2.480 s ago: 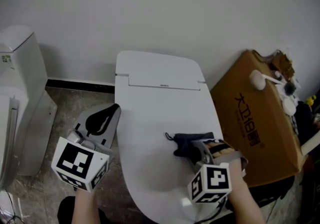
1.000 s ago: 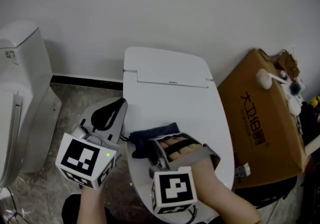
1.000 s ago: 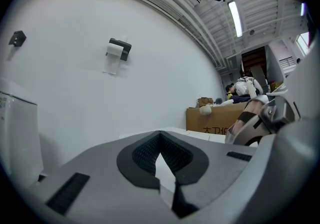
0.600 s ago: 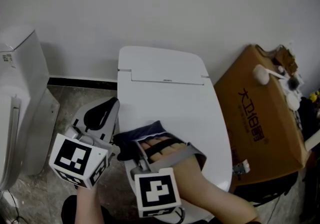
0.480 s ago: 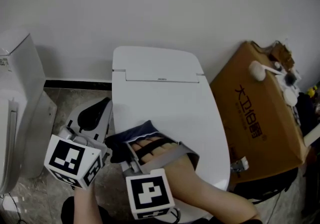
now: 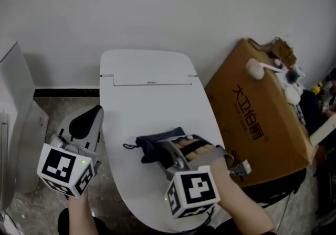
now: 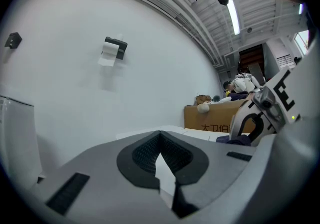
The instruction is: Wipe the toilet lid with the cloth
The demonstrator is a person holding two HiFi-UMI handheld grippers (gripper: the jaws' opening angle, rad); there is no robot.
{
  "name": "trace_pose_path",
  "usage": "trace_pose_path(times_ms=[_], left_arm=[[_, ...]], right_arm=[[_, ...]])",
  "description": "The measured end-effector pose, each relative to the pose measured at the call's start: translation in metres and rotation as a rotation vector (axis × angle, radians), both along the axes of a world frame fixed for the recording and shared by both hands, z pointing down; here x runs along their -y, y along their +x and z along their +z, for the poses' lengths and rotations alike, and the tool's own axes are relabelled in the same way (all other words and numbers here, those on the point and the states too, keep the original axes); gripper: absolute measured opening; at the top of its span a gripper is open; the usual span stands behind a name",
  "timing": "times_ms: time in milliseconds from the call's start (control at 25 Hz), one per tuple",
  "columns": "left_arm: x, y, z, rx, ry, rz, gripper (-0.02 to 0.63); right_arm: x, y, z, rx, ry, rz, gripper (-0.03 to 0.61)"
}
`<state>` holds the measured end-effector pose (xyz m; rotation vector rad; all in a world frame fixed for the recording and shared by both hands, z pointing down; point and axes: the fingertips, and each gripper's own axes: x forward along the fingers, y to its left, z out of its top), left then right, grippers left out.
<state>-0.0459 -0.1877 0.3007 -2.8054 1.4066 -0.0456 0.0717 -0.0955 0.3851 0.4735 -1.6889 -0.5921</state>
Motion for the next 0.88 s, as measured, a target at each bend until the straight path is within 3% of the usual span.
trace_pose_path(times_ms=[360, 880], left_arm=[[0.004, -0.002, 0.002, -0.006, -0.007, 0.002, 0.017], [0.006, 0.012, 0.009, 0.035, -0.006, 0.022, 0.017]], right_arm=[[-0.012, 0.145, 0.005, -0.042, -0.003, 0.289, 0.063], [-0.032, 0.239, 0.012, -0.112, 0.053, 0.404, 0.063]])
